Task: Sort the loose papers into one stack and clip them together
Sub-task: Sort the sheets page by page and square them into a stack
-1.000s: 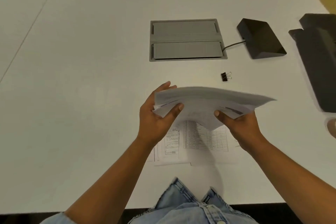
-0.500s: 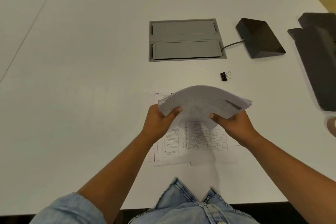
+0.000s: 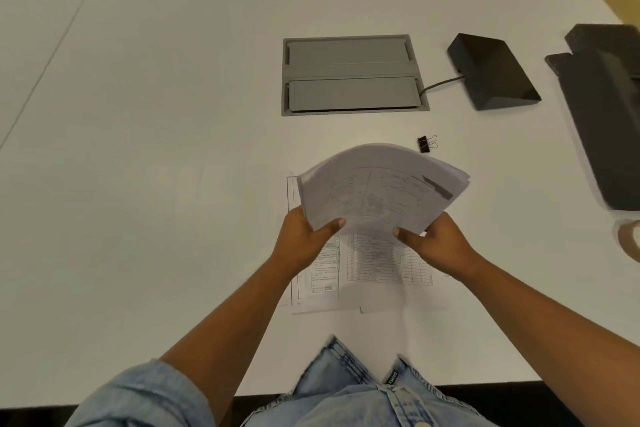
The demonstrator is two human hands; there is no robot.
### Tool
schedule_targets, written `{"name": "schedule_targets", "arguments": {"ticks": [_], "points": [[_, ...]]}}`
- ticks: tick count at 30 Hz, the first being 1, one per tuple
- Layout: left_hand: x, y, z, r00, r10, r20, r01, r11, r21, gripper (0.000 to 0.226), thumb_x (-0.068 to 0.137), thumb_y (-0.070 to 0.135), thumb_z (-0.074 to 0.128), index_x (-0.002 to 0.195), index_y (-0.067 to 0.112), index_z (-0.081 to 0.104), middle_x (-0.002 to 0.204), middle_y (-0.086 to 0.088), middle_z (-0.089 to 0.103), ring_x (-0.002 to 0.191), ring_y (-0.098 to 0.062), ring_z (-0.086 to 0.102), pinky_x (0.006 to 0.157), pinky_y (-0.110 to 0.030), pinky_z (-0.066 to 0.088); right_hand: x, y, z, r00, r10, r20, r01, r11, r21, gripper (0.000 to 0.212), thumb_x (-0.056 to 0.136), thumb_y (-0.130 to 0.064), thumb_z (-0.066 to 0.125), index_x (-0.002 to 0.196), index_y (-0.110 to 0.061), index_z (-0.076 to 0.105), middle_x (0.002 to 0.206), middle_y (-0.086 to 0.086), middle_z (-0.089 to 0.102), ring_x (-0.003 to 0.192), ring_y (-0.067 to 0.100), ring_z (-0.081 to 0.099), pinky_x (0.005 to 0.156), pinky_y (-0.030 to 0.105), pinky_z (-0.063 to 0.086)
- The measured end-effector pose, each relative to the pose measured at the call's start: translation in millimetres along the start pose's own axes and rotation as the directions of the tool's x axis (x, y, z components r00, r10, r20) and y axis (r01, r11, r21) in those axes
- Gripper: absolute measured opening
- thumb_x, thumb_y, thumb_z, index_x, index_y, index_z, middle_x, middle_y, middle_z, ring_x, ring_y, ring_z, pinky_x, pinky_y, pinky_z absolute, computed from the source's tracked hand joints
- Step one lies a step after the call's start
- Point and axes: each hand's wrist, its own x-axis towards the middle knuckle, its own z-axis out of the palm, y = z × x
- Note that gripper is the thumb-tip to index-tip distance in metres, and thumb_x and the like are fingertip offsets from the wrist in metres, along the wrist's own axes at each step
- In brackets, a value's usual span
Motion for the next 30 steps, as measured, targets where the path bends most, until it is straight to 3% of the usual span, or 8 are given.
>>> {"name": "schedule_targets", "arguments": {"ticks": [4,8,11,15,21,25,27,30], "points": [[-3.1,-0.8,-4.8,0.998,-0.045,-0.043,0.043,0.999,-0.03,0.035,0.094,0.028,0.063,0.127,0.015,0.062,0.108,0.0,0.067,0.099,-0.022,0.066,0.07,-0.016,0.057,-1.4,-1.2,1.0,1.0,0.024,-0.004,-0.024,1.0,0.015,0.033,0.095,-0.028,0.058,0.127,-0.03,0.056,0.114,-0.015,0.064,0.103,0.003,0.061,0.077,0.013,0.053],[-13.0,8.9,-20.8,1.0,-0.005,-0.025,0.003,0.997,-0.078,0.029,0.091,0.027,0.068,0.119,0.024,0.065,0.111,0.002,0.071,0.097,-0.017,0.07,0.078,-0.029,0.062,-9.4,-17.9,-5.3,0.999,0.028,0.038,-0.03,0.997,0.07,0.025,0.095,-0.025,0.057,0.112,-0.043,0.058,0.111,-0.022,0.066,0.098,-0.009,0.064,0.077,0.012,0.054],[-22.7,13.1,-35.1,0.997,-0.057,0.043,0.062,0.989,-0.136,0.029,0.084,0.03,0.075,0.111,0.032,0.066,0.11,0.008,0.073,0.094,-0.013,0.073,0.078,-0.03,0.062,-13.5,-25.4,-12.2,0.995,0.052,0.086,-0.071,0.969,0.238,0.026,0.091,-0.021,0.061,0.113,-0.035,0.063,0.108,-0.016,0.073,0.1,-0.001,0.068,0.082,0.021,0.057],[-36.6,13.9,-43.8,0.973,-0.173,0.15,0.207,0.947,-0.248,0.035,0.082,0.031,0.073,0.115,0.021,0.067,0.111,-0.001,0.076,0.095,-0.019,0.075,0.079,-0.039,0.062,-13.5,-27.8,-15.9,0.975,0.094,0.201,-0.173,0.891,0.42,0.04,0.083,-0.028,0.067,0.121,-0.015,0.065,0.121,0.006,0.071,0.11,0.026,0.068,0.091,0.041,0.055],[-55.3,10.3,-56.3,0.978,-0.196,0.071,0.208,0.925,-0.319,0.024,0.091,0.022,0.064,0.108,0.007,0.07,0.101,-0.011,0.078,0.09,-0.032,0.076,0.075,-0.046,0.062,-6.1,-23.2,-10.0,0.929,0.195,0.315,-0.319,0.853,0.413,0.035,0.087,-0.03,0.058,0.115,-0.012,0.067,0.112,0.006,0.074,0.104,0.021,0.07,0.087,0.033,0.056],[-67.2,-3.7,-79.4,0.972,-0.226,-0.069,0.185,0.91,-0.37,0.029,0.087,0.029,0.072,0.105,0.006,0.071,0.097,-0.013,0.078,0.088,-0.035,0.076,0.073,-0.045,0.062,4.7,8.8,-2.6,0.921,0.39,-0.003,-0.364,0.863,0.349,0.027,0.093,-0.031,0.061,0.109,-0.011,0.069,0.112,0.013,0.072,0.099,0.027,0.07,0.088,0.038,0.056],[-74.0,-11.9,-92.0,0.961,-0.251,-0.119,0.187,0.901,-0.392,0.032,0.086,0.031,0.073,0.107,0.008,0.072,0.098,-0.013,0.078,0.089,-0.034,0.075,0.073,-0.044,0.062,6.3,29.6,1.2,0.873,0.426,-0.237,-0.41,0.905,0.113,0.022,0.091,-0.027,0.065,0.108,-0.013,0.068,0.114,0.011,0.07,0.099,0.025,0.068,0.09,0.039,0.054],[-85.7,-23.5,-108.2,0.942,-0.278,-0.19,0.184,0.897,-0.401,0.035,0.081,0.039,0.076,0.104,0.013,0.073,0.096,-0.011,0.079,0.087,-0.035,0.075,0.068,-0.043,0.063,5.4,51.9,7.0,0.83,0.407,-0.381,-0.507,0.836,-0.212,0.049,0.086,-0.036,0.069,0.124,-0.006,0.06,0.125,0.014,0.064,0.112,0.03,0.062,0.095,0.037,0.047]]}}
